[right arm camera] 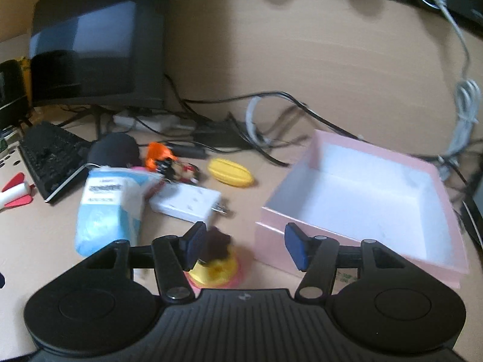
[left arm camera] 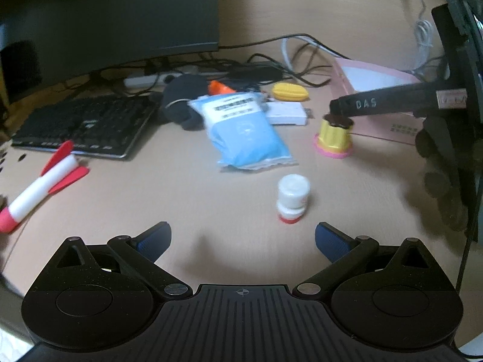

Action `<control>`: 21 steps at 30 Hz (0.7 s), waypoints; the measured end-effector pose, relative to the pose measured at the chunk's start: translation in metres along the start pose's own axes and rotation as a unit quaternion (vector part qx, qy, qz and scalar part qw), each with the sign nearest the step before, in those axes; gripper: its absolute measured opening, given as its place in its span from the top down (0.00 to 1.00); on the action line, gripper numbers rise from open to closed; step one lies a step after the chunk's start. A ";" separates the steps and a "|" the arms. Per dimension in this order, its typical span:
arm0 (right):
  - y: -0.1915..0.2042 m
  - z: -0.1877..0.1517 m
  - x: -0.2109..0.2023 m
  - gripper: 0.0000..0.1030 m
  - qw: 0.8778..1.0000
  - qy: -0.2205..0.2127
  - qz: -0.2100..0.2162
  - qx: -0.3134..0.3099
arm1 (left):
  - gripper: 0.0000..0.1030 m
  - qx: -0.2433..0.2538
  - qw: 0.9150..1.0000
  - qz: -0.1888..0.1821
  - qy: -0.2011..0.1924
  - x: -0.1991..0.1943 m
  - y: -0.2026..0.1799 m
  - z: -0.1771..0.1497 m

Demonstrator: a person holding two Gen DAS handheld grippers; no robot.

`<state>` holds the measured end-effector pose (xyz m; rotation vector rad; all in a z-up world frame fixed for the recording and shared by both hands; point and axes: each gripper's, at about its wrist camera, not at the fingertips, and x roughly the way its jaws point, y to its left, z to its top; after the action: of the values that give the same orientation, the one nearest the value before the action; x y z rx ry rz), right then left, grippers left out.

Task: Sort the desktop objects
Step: 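Grasp the yellow pudding toy on its pink base with the right gripper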

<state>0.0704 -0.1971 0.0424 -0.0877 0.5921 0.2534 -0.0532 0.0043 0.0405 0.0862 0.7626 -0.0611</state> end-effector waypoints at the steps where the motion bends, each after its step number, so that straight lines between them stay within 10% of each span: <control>1: 0.006 0.000 0.001 0.44 1.000 -0.001 0.009 -0.005 | 0.00 -0.005 1.000 0.004 0.001 -0.001 0.003 -0.001; 11: 0.033 -0.017 0.032 0.59 0.998 0.050 -0.003 -0.031 | 0.00 -0.009 1.000 -0.018 0.008 0.004 0.003 -0.001; 21: 0.013 -0.067 -0.050 0.59 0.998 0.059 -0.017 -0.034 | 0.20 0.022 0.998 -0.052 0.008 0.025 -0.027 0.011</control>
<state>-0.0088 -0.2056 0.0153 -0.1786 0.6990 0.2364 -0.0300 -0.0241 0.0301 0.0887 0.7817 -0.1767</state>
